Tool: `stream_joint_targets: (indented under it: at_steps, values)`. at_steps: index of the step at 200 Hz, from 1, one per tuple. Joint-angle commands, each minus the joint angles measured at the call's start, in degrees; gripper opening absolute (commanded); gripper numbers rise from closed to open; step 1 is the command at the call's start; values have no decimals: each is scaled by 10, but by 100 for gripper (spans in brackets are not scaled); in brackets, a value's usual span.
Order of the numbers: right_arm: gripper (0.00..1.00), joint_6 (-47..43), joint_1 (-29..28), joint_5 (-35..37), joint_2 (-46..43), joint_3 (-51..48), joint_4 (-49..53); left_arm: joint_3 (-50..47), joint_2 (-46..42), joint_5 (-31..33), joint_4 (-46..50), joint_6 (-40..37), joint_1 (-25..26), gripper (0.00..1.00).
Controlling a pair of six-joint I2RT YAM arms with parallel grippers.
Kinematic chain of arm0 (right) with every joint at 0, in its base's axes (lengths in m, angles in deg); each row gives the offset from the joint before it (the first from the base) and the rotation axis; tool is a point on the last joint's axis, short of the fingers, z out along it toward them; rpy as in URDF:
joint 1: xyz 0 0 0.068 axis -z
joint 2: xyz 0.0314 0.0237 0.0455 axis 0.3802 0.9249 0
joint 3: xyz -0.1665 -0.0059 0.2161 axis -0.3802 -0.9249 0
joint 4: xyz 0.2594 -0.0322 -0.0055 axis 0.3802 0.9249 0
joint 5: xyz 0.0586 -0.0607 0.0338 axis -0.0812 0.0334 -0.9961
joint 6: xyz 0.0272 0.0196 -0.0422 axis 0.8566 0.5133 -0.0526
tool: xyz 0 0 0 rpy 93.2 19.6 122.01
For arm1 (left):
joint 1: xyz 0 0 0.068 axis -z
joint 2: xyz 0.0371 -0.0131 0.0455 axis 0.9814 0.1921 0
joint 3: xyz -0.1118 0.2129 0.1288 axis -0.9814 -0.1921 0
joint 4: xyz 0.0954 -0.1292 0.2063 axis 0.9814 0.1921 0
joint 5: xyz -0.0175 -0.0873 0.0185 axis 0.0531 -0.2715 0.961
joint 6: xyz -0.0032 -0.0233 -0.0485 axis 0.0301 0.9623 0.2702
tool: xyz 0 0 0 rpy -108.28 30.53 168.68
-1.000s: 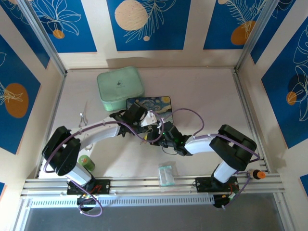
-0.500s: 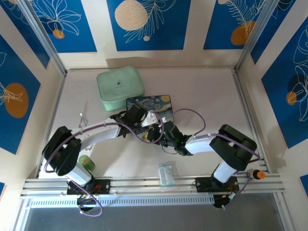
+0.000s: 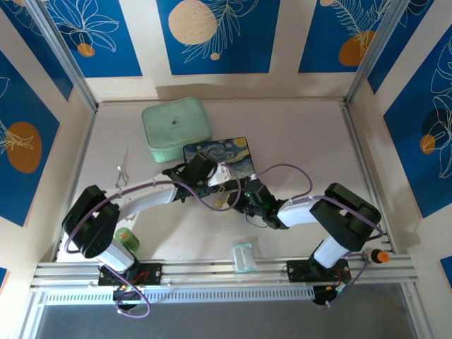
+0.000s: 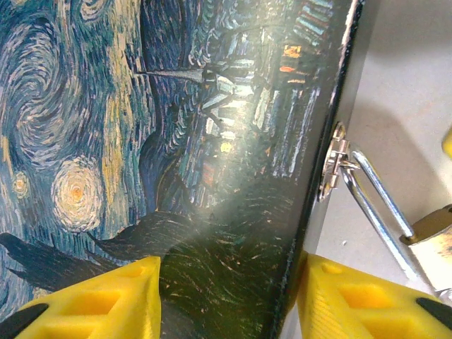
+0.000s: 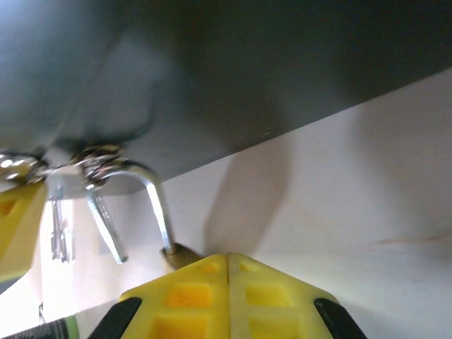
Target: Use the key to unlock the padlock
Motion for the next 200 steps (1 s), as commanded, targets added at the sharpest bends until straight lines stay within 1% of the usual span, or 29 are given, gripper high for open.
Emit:
stream_joint_targets:
  at_steps: [1, 23, 31, 39, 46, 53, 71, 82, 88, 93, 112, 132, 140, 162, 182, 200]
  values:
    - [7, 10, 4, 21, -7, -5, -7, -27, 11, 3, 87, 12, 1, 48]
    - [8, -2, 2, 8, 2, 2, -7, -24, 12, 8, 89, 13, 1, 48]
    - [8, -27, -5, 8, 2, 8, 0, -22, 14, 12, 89, 16, 0, 49]
    - [10, -52, -15, 15, -1, 22, 43, -19, 14, 16, 91, 18, 1, 49]
    - [14, -68, -26, 31, -4, 30, 79, -17, 14, 16, 93, 22, 1, 49]
    - [21, -87, -34, 35, -4, 30, 91, -15, 14, 16, 94, 27, 0, 49]
    - [48, -107, -45, 38, -2, 31, 126, -13, 7, 2, 88, 42, 1, 50]
    - [62, -109, -53, 41, -4, 27, 131, -13, 2, -8, 83, 47, 2, 51]
    - [69, -104, -59, 46, -7, 24, 131, -12, -1, -11, 81, 49, 0, 51]
    - [71, -104, -63, 48, -8, 21, 127, -12, -3, -13, 80, 51, 1, 51]
    - [72, -113, -73, 57, -6, 35, 140, -8, -6, -16, 78, 56, 0, 51]
    - [70, -127, -96, 123, 12, 90, 230, -5, -6, -16, 75, 57, 1, 51]
    - [69, -131, -103, 142, 20, 107, 251, -4, -6, -17, 74, 58, 0, 51]
    - [64, -140, -119, 171, 33, 119, 241, -1, -7, -19, 76, 62, 0, 52]
    - [64, -139, -131, 192, 44, 123, 237, 2, -10, -27, 78, 70, -1, 52]
    - [63, -135, -135, 194, 64, 128, 226, 3, -13, -39, 78, 72, -2, 51]
